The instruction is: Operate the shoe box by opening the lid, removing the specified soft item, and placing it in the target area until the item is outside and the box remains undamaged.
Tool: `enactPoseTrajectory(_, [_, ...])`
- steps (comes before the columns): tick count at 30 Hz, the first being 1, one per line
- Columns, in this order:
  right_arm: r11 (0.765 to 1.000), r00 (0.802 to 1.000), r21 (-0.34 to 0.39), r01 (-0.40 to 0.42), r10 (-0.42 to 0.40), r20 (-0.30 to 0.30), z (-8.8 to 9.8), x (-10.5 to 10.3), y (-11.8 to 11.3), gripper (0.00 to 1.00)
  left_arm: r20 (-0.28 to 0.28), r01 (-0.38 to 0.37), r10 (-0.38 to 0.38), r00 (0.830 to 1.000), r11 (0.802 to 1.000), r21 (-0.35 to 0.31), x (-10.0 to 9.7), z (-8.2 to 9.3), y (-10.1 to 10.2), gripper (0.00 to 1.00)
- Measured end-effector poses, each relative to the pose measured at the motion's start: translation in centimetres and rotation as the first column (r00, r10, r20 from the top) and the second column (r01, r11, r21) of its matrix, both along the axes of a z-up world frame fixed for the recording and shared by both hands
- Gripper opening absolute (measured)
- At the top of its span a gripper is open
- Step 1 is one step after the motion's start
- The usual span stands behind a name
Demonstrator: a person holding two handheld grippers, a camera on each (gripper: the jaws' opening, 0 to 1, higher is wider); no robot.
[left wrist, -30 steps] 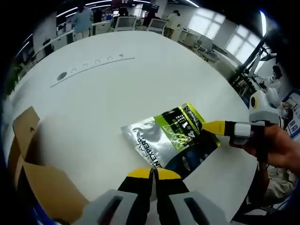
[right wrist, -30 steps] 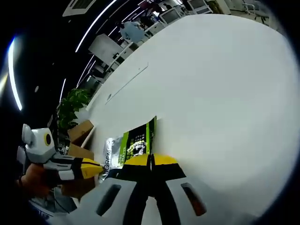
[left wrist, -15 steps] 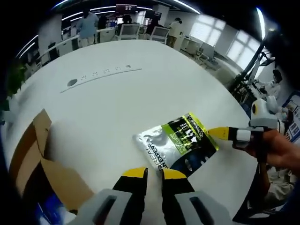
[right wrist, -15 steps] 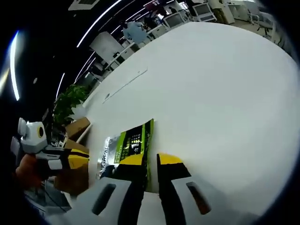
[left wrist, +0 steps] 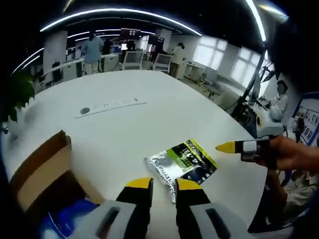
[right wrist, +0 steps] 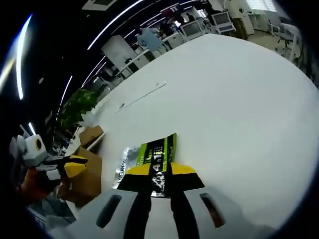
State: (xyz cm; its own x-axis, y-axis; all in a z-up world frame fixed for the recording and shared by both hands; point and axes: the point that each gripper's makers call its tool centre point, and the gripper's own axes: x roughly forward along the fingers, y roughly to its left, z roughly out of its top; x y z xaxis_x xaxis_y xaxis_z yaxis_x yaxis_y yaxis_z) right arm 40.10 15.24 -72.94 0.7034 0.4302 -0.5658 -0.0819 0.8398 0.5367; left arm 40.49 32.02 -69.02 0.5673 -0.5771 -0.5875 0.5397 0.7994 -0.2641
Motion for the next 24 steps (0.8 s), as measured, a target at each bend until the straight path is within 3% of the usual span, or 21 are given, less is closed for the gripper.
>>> enactPoseTrajectory(10, [0.999,0.998,-0.021,-0.050,0.050,0.025,1.9,-1.2,3.6,0.12,0.071,-0.028,0.029,0.997,0.999,-0.022,-1.6,1.8,4.5,0.18])
enactPoseTrajectory(24, [0.990,0.989,-0.018,-0.137,0.138,0.055,3.4,-1.8,9.3,0.12,0.103,-0.126,0.130,0.986,0.991,-0.045,-3.6,2.4,11.8,0.19])
